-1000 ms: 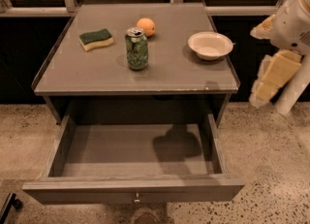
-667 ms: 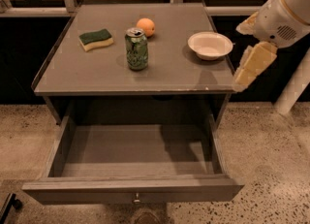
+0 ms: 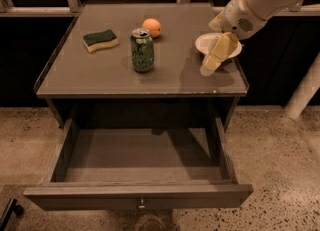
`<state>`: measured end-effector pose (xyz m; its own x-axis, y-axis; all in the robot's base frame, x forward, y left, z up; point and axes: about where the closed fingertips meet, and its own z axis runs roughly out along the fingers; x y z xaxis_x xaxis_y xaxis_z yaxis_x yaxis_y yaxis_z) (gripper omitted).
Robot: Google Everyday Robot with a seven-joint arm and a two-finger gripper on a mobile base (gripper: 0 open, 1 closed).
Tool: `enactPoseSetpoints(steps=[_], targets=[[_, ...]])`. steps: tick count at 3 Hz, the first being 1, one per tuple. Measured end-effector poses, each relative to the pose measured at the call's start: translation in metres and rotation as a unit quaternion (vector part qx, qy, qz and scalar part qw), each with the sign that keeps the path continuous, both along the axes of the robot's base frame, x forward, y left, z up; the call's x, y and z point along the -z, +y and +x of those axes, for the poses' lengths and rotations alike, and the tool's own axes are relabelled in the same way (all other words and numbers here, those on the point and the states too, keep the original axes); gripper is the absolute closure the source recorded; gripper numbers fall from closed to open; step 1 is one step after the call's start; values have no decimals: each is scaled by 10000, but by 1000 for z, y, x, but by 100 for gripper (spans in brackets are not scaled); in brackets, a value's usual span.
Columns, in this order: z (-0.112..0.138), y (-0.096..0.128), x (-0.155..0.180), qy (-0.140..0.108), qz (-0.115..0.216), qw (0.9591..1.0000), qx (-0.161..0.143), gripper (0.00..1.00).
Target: Place green can into top drawer
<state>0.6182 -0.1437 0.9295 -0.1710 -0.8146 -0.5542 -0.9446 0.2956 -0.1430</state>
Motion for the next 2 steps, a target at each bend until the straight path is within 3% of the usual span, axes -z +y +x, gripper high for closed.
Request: enactPoseSetpoints(steps=[1, 2], targets=[[19, 46, 18, 258, 133, 9986, -442, 0], [21, 52, 20, 275, 141, 9983, -485, 0]])
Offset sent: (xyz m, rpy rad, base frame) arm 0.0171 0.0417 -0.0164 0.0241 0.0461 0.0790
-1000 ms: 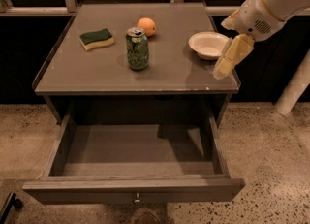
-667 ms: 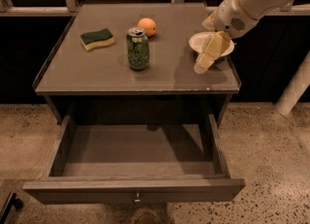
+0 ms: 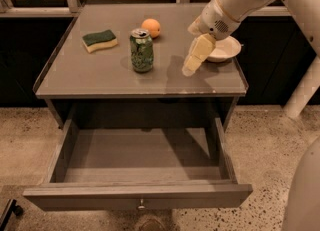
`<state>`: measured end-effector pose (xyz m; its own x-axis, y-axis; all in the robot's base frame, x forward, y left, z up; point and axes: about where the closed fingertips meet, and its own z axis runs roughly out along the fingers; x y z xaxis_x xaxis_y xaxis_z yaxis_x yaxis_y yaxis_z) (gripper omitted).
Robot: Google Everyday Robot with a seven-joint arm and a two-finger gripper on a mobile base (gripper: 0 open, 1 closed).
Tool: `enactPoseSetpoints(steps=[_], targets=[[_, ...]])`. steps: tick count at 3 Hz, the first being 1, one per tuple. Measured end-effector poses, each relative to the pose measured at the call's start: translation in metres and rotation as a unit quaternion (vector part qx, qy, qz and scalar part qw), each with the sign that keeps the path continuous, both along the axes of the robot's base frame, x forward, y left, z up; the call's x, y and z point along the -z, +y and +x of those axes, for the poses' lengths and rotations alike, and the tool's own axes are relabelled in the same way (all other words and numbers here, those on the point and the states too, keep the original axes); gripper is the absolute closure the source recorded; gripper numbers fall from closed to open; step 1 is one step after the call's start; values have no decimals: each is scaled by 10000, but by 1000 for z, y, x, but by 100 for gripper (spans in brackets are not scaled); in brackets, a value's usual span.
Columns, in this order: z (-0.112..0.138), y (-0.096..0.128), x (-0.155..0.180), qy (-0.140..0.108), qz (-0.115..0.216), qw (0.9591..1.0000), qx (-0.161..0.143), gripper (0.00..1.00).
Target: Place green can into top drawer
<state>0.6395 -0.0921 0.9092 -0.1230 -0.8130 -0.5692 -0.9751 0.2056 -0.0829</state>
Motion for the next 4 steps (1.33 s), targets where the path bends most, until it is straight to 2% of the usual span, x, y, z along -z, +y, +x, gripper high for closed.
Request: enactPoseSetpoints(steps=[1, 4], targets=[[0, 2, 5, -39, 184, 9998, 119, 0], [44, 75, 29, -203, 591, 9977, 249, 0]])
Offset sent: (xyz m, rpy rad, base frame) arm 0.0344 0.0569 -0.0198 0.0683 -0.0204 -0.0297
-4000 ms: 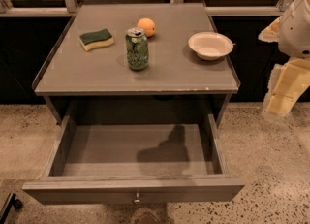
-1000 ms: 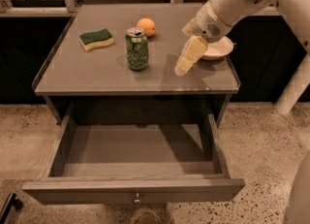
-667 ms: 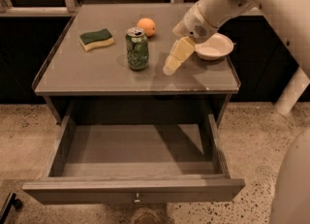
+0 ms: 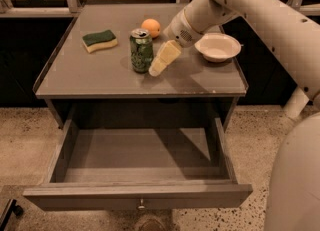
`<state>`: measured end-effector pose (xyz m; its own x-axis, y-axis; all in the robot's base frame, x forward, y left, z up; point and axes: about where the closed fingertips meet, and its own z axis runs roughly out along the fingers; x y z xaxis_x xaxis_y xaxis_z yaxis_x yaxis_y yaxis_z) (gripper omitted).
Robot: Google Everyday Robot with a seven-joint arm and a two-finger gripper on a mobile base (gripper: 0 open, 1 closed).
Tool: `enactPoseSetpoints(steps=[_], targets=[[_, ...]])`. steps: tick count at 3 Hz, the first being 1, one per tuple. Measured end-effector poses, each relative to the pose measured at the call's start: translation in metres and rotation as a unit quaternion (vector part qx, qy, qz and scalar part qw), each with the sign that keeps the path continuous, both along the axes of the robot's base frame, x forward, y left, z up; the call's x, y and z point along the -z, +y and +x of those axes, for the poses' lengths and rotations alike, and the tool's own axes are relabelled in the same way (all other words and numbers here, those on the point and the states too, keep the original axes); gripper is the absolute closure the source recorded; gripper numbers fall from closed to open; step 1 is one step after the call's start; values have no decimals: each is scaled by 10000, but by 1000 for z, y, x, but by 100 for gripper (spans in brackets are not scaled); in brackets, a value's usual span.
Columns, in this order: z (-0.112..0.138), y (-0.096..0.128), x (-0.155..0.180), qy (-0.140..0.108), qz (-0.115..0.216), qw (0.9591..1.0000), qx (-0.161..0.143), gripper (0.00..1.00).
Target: Place green can into top drawer
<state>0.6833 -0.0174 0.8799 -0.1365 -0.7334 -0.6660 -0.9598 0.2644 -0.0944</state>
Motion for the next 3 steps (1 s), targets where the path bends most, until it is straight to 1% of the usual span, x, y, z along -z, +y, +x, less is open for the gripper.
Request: enactPoseSetpoints(steps=[1, 3], targets=[[14, 16, 5, 2, 93, 10000, 7, 0], [31, 25, 18, 103, 398, 9989, 230, 0]])
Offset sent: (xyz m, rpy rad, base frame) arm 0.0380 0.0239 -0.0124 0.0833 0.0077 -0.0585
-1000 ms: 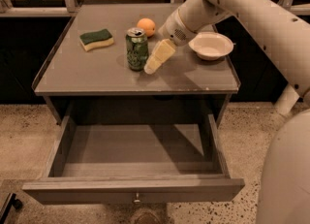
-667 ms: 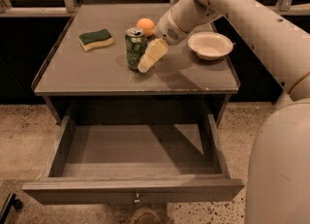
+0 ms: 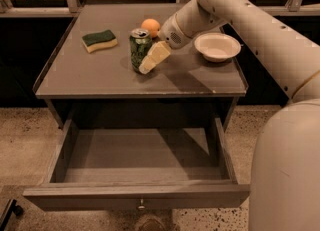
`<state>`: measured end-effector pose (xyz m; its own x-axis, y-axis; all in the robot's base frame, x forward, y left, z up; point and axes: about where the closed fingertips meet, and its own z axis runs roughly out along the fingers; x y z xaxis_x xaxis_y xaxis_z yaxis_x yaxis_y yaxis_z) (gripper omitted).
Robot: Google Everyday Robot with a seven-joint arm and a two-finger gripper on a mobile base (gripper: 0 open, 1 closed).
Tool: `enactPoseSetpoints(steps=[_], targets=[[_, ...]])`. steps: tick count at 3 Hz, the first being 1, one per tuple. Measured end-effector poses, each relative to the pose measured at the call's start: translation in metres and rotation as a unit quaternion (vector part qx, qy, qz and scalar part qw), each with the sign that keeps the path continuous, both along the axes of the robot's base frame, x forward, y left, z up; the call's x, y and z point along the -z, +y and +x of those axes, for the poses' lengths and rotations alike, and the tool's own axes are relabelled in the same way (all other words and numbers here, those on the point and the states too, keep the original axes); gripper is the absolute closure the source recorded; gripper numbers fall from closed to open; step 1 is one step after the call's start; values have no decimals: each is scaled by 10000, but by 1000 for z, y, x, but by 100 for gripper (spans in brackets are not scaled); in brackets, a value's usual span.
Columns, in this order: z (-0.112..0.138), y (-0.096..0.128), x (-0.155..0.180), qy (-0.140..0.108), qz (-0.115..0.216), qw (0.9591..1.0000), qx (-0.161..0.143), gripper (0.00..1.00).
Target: Place green can into top drawer
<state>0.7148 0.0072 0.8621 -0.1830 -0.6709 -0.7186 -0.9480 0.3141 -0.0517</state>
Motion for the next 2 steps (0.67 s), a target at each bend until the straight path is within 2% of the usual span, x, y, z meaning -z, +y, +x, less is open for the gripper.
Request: enactPoseSetpoints(steps=[1, 2], targets=[[4, 7, 6, 53, 166, 9998, 28, 0], [4, 21, 10, 52, 327, 9992, -240, 18]])
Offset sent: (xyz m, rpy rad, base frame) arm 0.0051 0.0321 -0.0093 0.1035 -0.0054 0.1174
